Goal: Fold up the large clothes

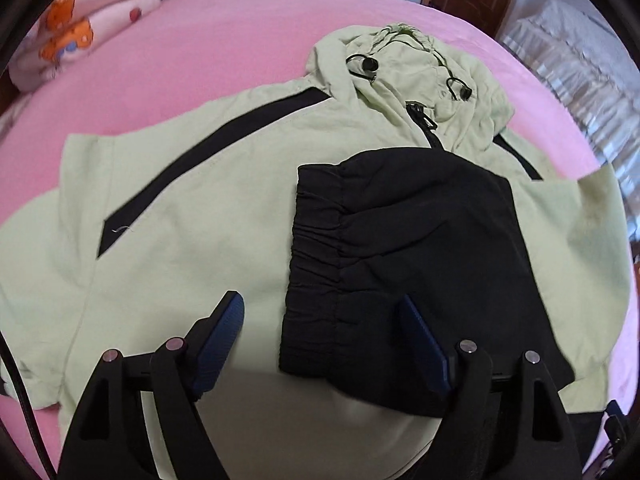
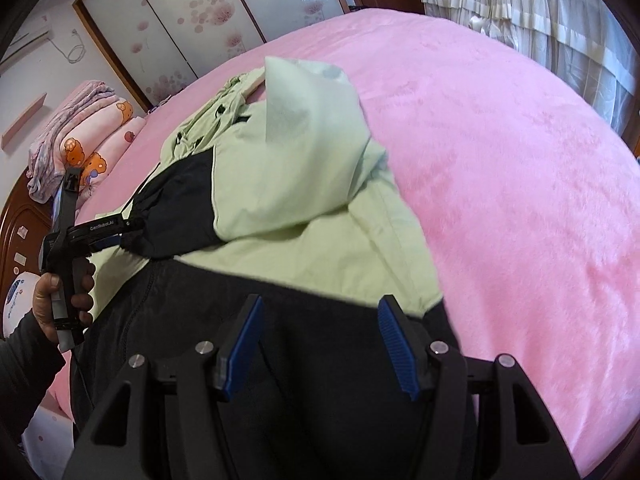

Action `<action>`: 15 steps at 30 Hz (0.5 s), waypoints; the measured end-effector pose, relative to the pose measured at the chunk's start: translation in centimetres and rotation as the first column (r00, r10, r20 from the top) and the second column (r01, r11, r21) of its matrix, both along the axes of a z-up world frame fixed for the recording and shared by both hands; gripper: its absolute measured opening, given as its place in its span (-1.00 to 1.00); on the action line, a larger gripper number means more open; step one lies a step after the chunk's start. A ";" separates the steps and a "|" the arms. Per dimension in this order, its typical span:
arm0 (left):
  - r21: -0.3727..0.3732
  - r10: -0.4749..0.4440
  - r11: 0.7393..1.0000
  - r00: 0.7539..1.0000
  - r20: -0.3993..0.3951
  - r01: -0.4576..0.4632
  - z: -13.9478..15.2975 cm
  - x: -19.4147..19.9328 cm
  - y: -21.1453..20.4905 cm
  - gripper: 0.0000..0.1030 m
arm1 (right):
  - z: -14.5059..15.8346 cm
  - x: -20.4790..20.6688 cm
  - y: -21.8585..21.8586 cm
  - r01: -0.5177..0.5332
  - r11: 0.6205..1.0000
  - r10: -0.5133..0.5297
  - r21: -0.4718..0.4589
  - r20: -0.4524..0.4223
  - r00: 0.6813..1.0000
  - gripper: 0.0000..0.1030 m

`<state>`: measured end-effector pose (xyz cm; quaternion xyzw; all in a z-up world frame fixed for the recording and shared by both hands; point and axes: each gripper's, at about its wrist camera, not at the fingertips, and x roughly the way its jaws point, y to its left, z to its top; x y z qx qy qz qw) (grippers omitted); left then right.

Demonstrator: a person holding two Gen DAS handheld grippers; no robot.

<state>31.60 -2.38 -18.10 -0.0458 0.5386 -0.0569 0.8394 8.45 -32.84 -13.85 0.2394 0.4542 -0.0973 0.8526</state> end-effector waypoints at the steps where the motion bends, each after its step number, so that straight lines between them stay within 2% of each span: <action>1: -0.014 0.012 1.000 1.000 -0.005 -0.012 -0.3 0.1 0.2 0.53 | 0.2 0.3 -0.2 0.007 1.000 -0.007 -0.011 0.005 1.000 0.15; 2: -0.030 0.020 0.999 1.000 -0.005 -0.020 -0.5 0.2 0.3 0.51 | 0.5 0.6 -0.8 0.015 1.000 -0.014 -0.020 0.012 1.000 0.15; 3: -0.041 0.018 0.999 1.000 -0.001 -0.019 -0.5 0.3 0.1 0.20 | 0.8 0.9 -1.3 0.022 0.999 -0.021 -0.029 0.019 1.000 0.15; 4: -0.048 0.007 0.999 1.000 0.000 -0.007 -0.6 0.6 0.1 -0.39 | 1.0 1.3 -2.2 0.034 0.998 -0.033 -0.045 0.028 0.999 0.15; 7: -0.033 -0.026 0.999 1.000 0.010 0.026 0.1 0.9 -0.6 -0.71 | 0.9 2.8 -4.6 0.056 0.995 -0.054 -0.079 0.028 0.998 0.15; 10: -0.034 -0.040 0.999 0.998 0.054 0.042 1.6 0.6 -0.4 -0.80 | -0.1 4.8 -6.9 0.037 0.995 -0.036 -0.090 0.012 0.999 0.15; 15: -0.102 0.074 0.993 0.985 0.155 -0.059 4.8 0.5 2.2 -0.82 | -2.2 8.4 -7.6 -0.052 0.995 0.049 -0.082 -0.045 0.998 0.15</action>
